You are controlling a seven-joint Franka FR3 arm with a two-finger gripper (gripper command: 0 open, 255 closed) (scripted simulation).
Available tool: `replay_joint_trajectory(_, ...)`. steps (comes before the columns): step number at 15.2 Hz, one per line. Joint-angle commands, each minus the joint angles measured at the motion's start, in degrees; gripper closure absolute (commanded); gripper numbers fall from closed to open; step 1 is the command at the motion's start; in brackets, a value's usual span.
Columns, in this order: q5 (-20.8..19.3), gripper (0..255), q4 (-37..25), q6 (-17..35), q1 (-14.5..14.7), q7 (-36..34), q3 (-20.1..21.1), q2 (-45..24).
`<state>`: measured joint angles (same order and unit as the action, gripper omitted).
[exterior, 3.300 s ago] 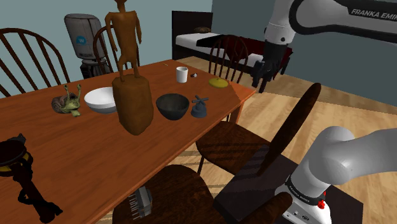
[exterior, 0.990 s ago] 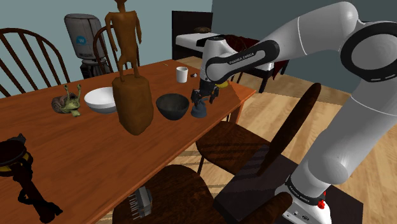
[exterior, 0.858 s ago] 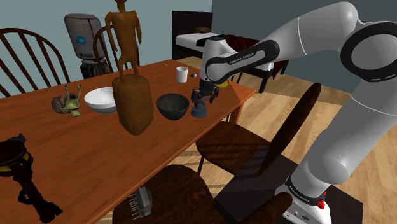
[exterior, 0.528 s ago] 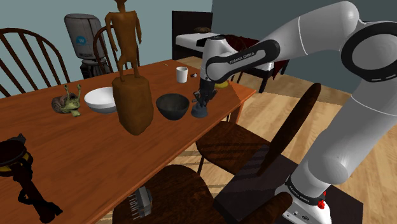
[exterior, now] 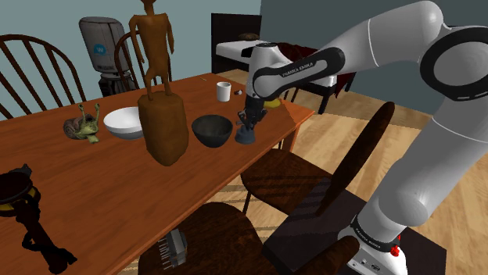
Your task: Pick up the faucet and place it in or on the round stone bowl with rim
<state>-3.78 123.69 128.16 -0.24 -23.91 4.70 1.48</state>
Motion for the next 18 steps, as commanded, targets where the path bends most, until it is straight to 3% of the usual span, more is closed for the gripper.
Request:
replay_joint_trajectory(1,0.1,255,-0.7,-1.3,0.0,0.1,0.0,0.5)
replay_joint_trajectory(18,0.9,255,-10.1,-14.1,0.1,1.1,0.0,3.9)
